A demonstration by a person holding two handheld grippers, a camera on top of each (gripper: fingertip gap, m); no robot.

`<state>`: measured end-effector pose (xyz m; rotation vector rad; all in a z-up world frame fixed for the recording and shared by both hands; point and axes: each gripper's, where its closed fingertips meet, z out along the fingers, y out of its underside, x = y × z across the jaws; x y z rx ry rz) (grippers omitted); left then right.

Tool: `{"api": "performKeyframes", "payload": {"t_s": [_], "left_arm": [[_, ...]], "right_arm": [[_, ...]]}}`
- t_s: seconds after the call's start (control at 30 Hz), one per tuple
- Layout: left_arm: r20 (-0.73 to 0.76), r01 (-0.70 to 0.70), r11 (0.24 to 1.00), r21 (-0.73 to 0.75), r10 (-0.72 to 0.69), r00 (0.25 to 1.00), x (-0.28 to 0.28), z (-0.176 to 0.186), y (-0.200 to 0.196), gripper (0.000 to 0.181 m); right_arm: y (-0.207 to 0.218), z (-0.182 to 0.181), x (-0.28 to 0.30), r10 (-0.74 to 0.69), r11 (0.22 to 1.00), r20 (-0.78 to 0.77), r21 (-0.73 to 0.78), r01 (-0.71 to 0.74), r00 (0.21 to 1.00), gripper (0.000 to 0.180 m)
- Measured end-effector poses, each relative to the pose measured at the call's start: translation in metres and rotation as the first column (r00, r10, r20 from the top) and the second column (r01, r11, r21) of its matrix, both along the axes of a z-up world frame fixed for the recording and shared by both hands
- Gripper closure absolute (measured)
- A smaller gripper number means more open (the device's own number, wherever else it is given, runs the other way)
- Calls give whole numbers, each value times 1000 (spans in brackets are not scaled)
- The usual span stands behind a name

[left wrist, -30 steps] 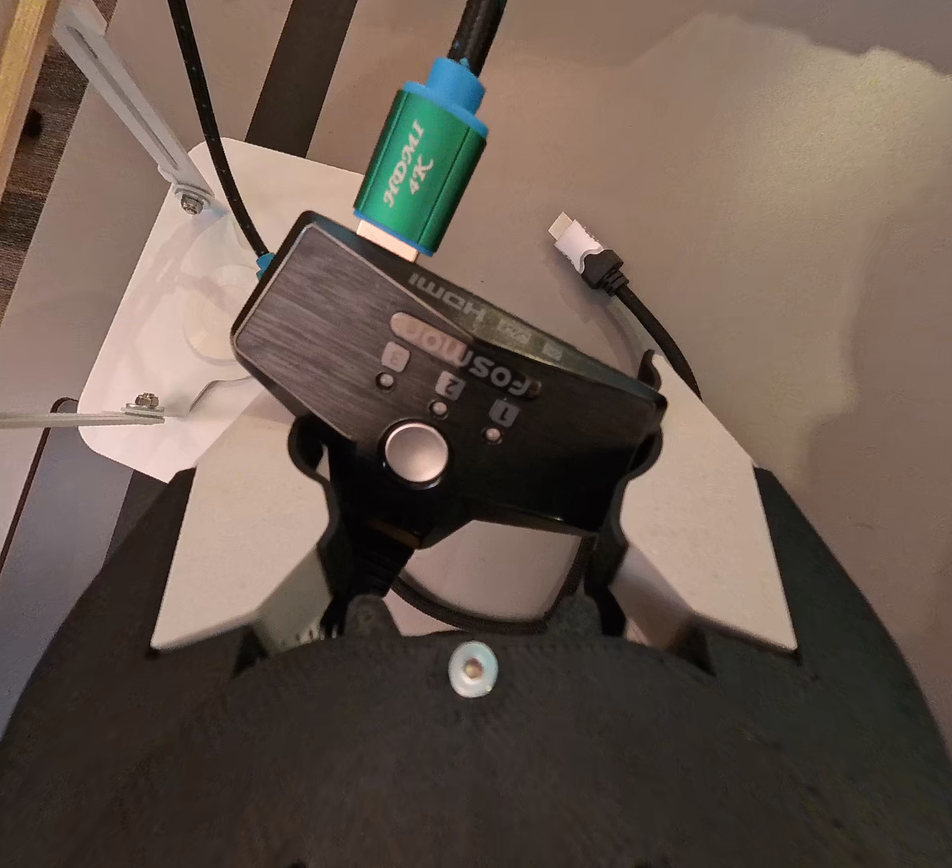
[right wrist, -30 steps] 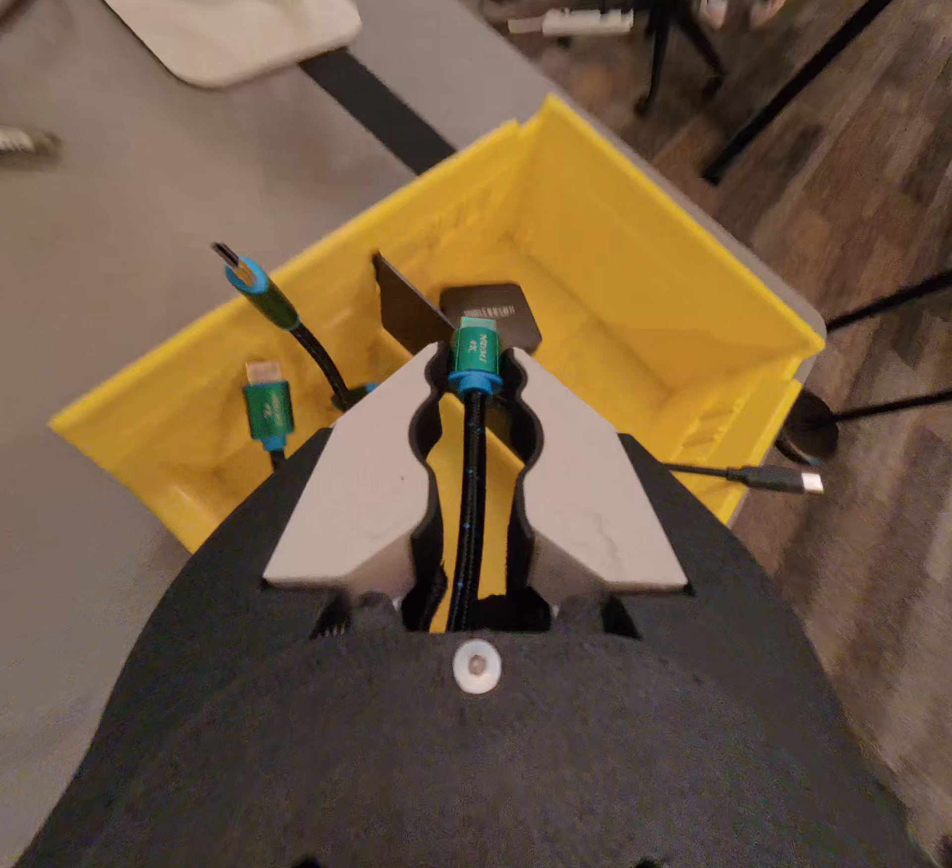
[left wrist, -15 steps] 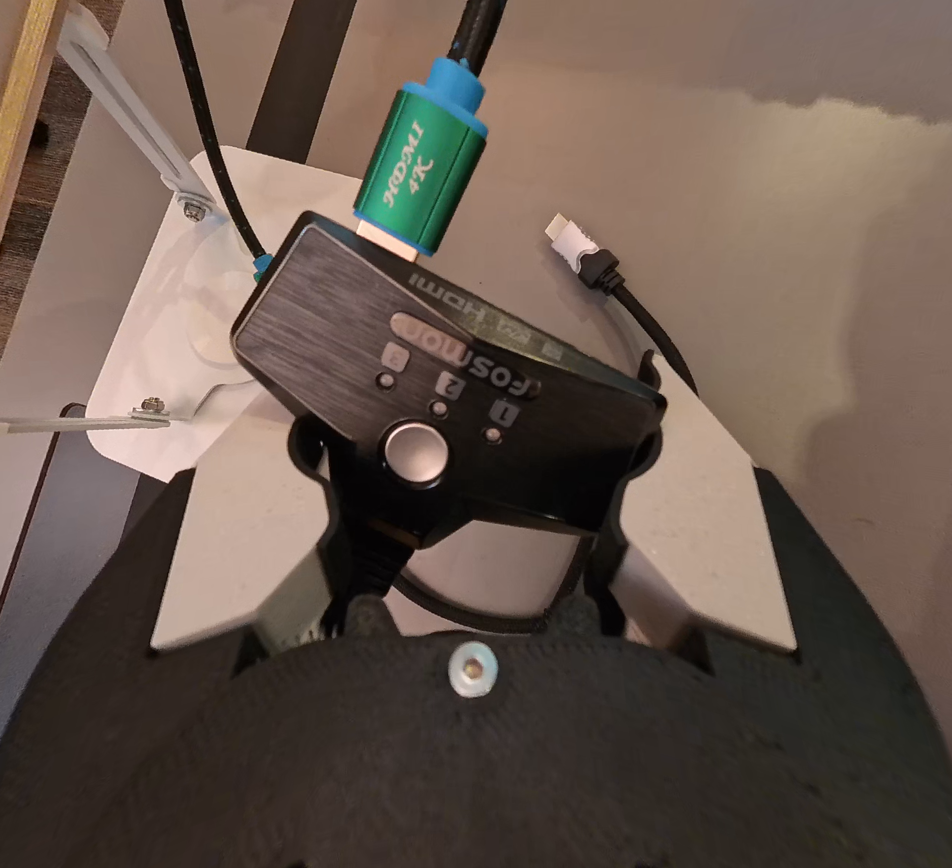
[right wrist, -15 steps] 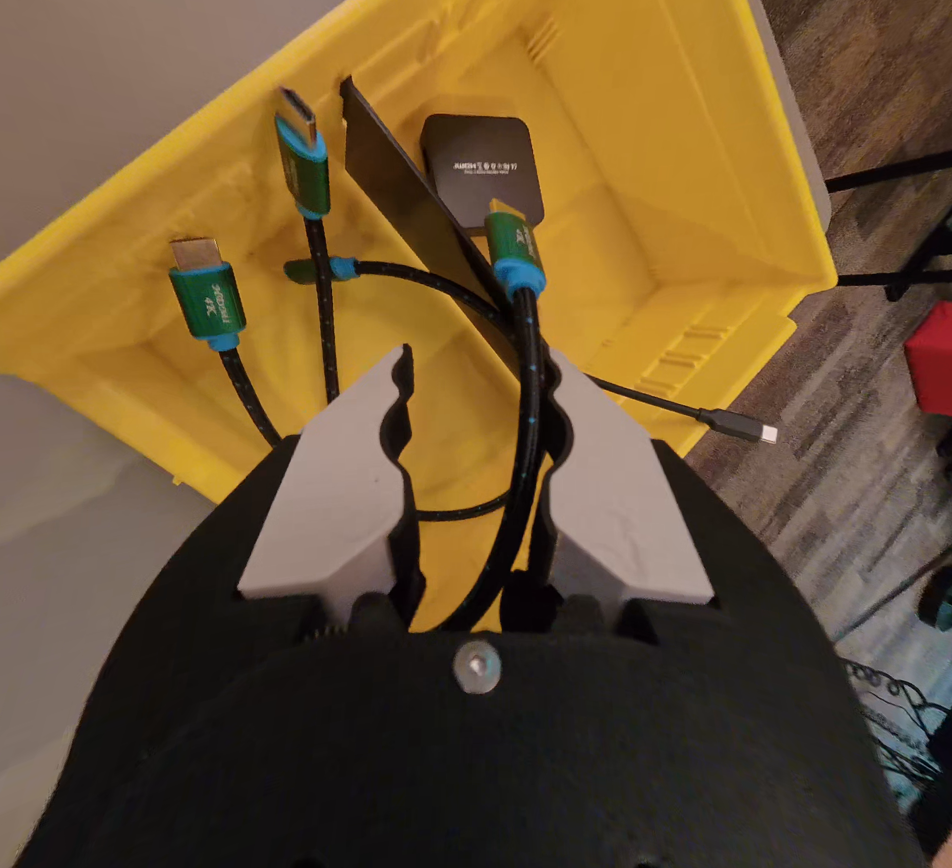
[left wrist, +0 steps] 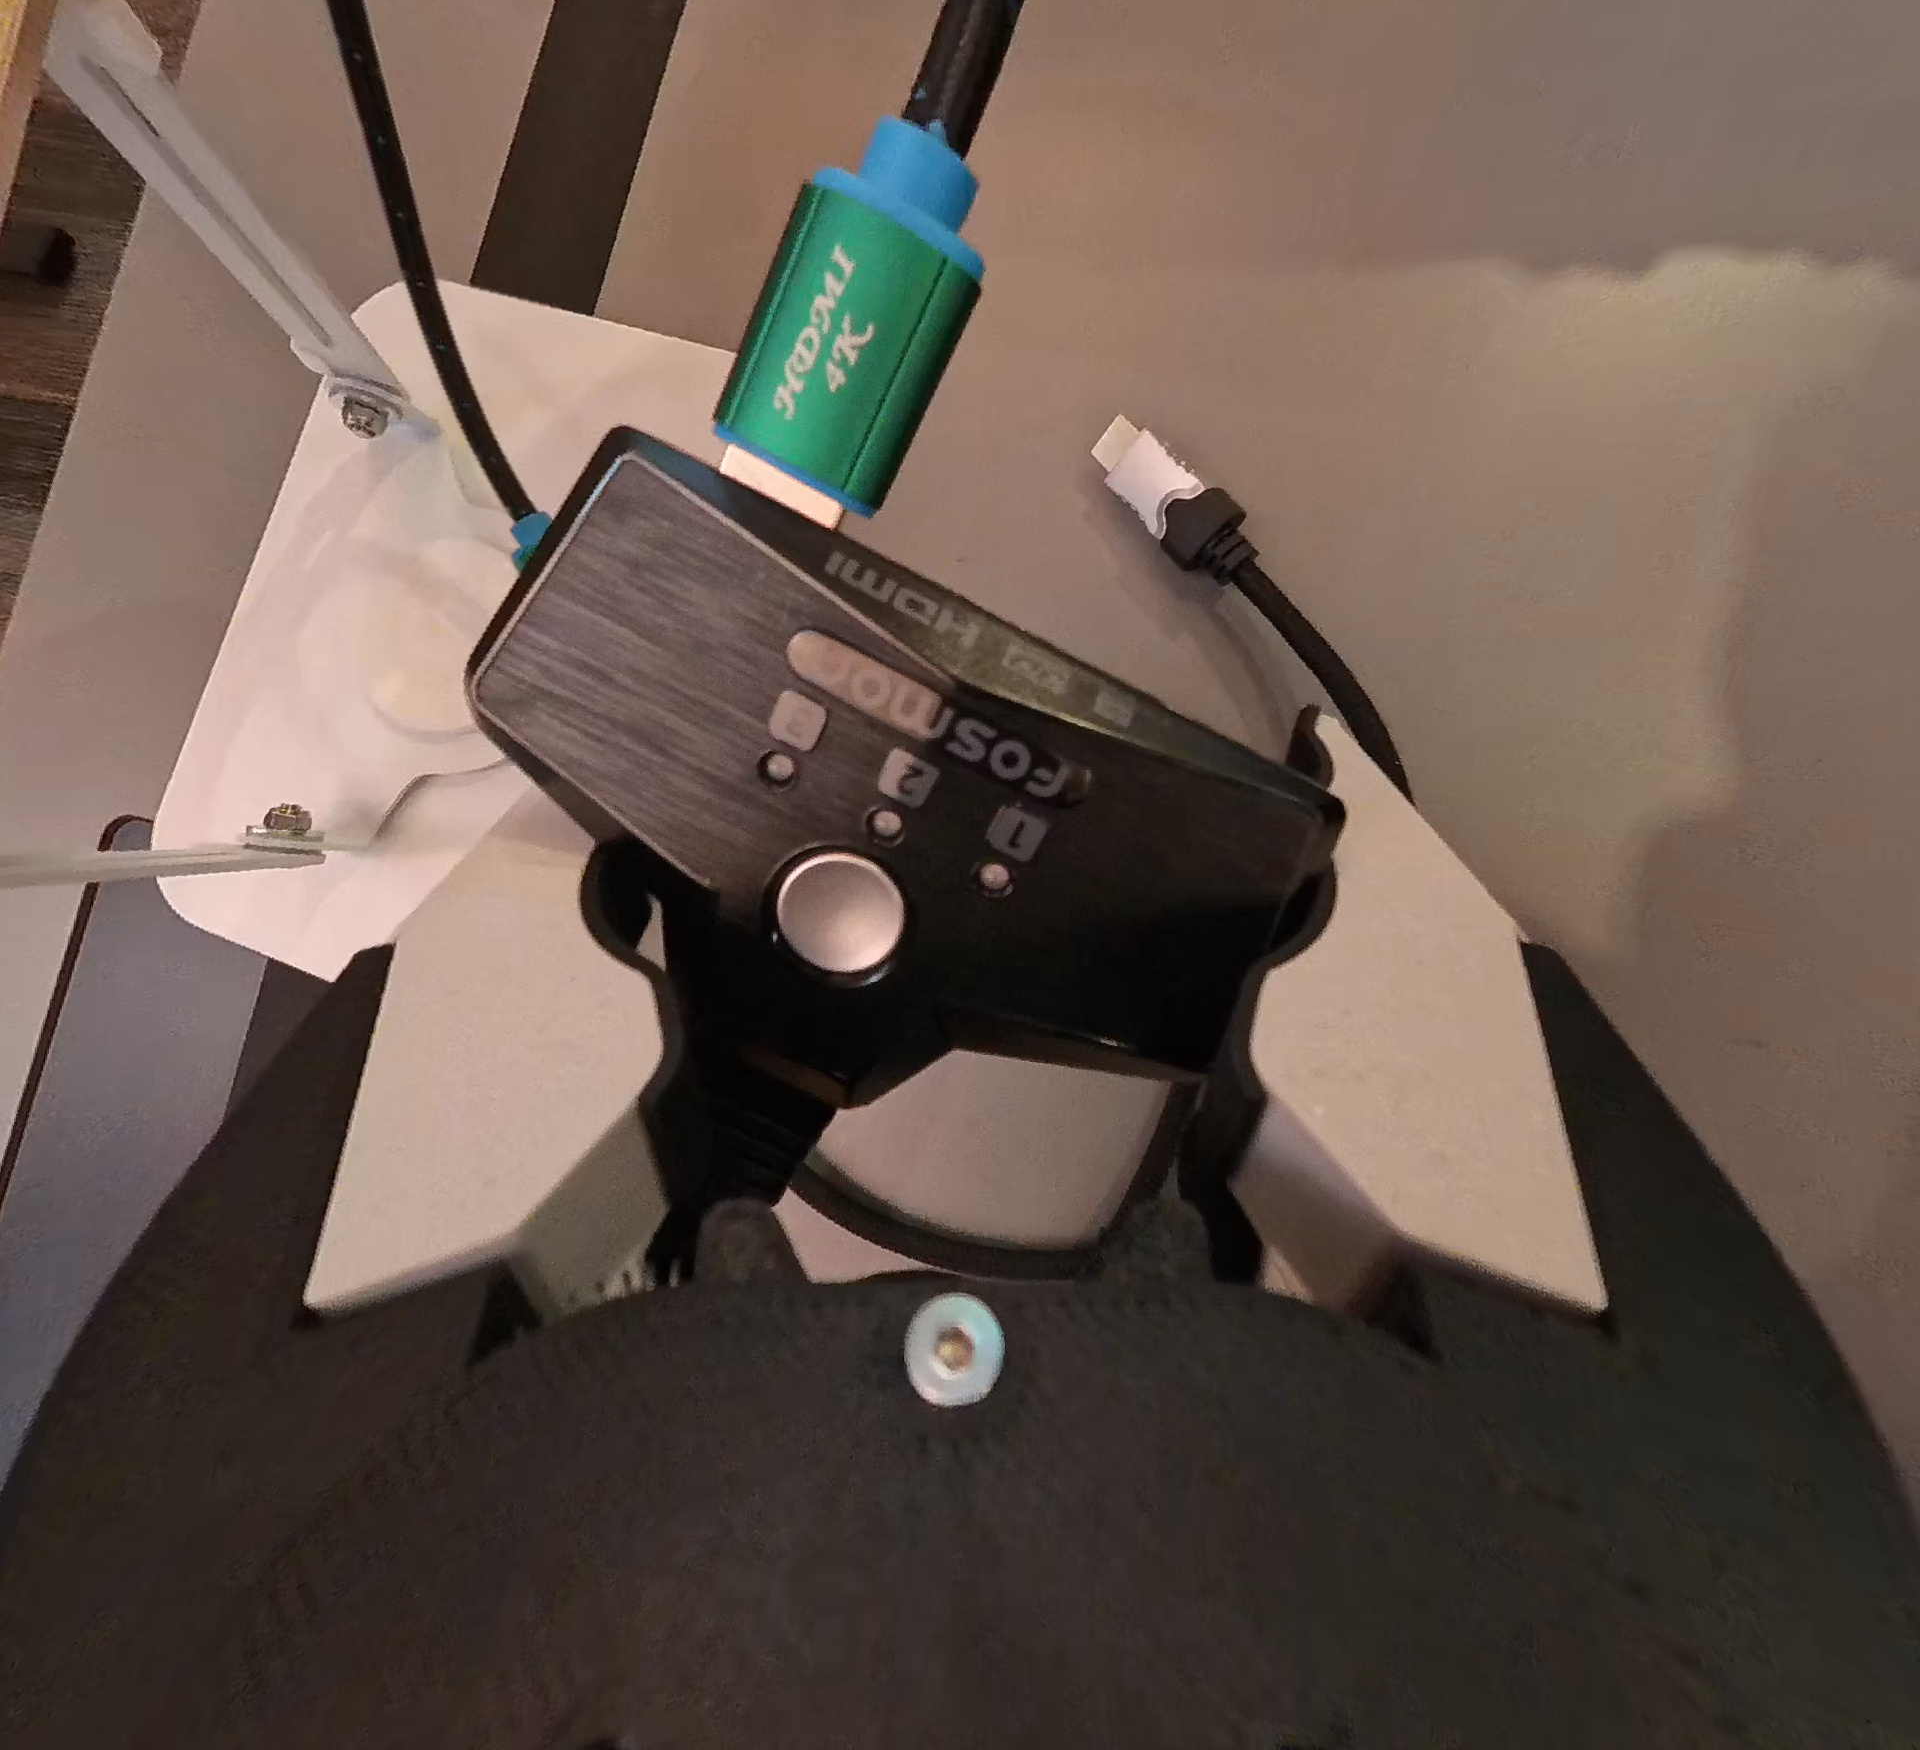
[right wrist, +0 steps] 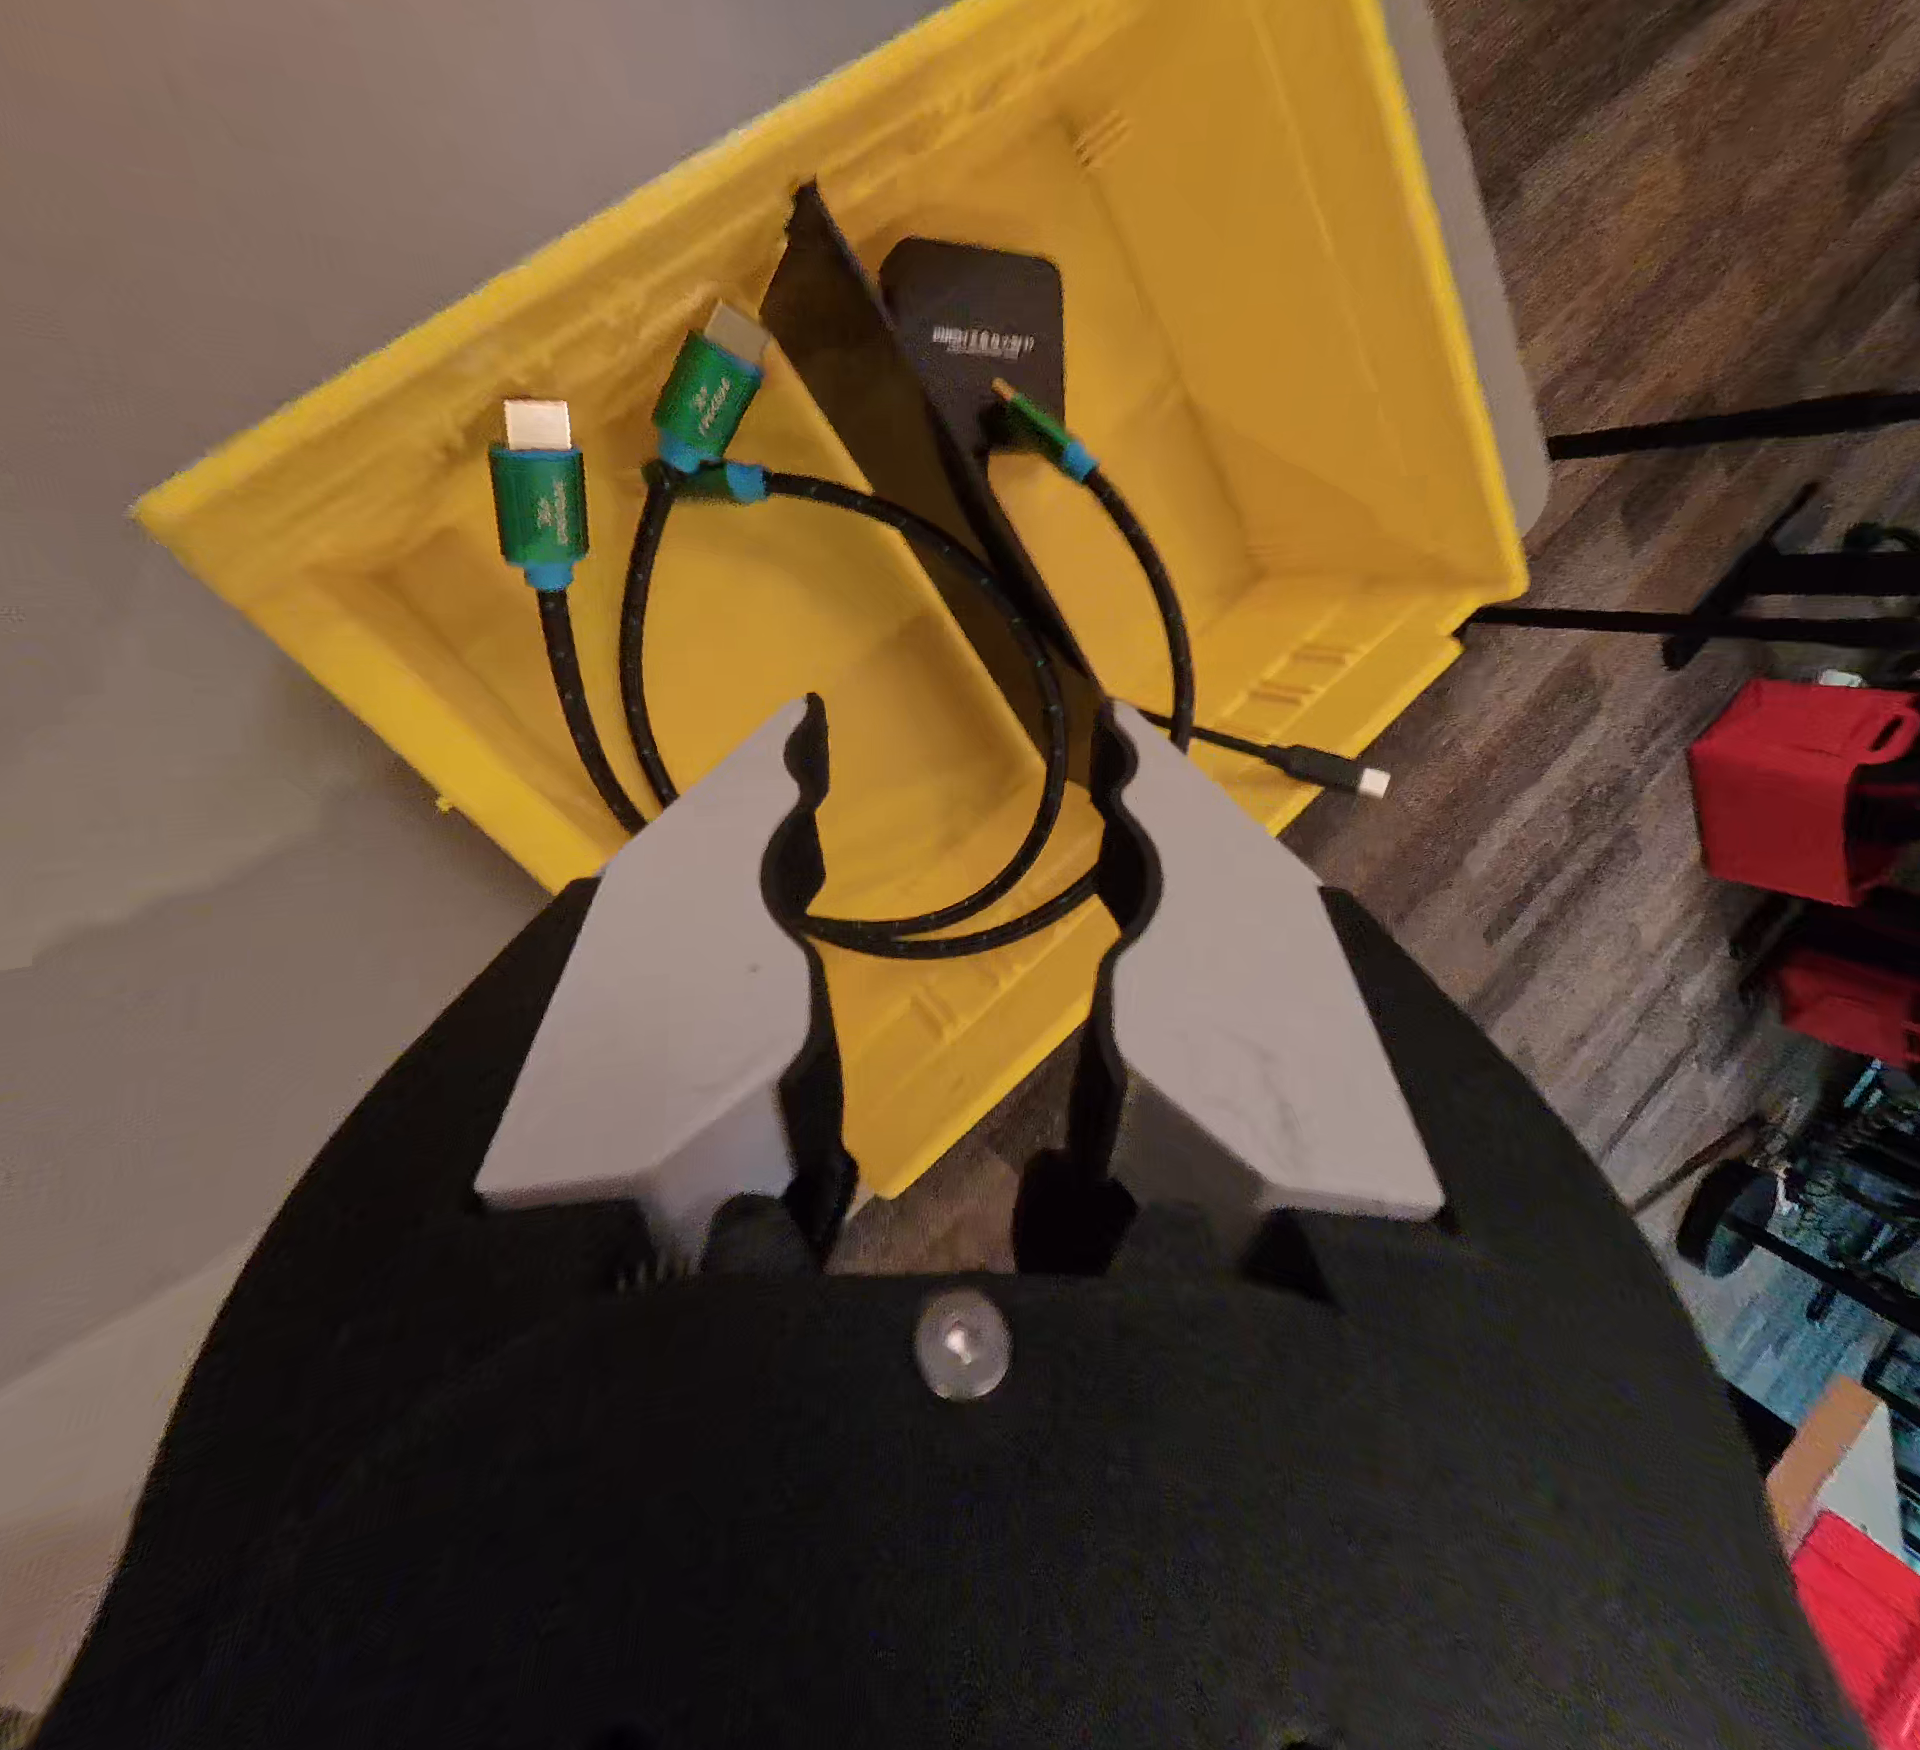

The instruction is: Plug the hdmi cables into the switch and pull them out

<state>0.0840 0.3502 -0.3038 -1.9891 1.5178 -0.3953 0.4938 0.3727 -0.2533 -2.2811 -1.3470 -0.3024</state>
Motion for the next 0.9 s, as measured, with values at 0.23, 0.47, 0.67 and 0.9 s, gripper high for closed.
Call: {"api": "performKeyframes", "payload": {"t_s": [0.23, 0.47, 0.67, 0.9], "left_arm": [[15, -4, 1000, 15, 3, 1000, 1, 5, 1, 59], [6, -1, 999, 34, 0, 1000, 3, 5, 1, 59], [-7, 6, 998, 58, -5, 1000, 3, 9, 0, 59], [-4, 0, 998, 60, 1, 1000, 3, 10, 1, 59]], "right_arm": [[-6, 23, -59, 83, 987, -125, 145, -65, 989, 135], [-56, 63, -252, 469, 882, -435, 278, -380, 769, 126], [-64, 67, -354, 563, 821, -577, 307, -482, 592, 119], [-30, 46, -382, 609, 793, -483, 394, -465, 630, 128]]}}
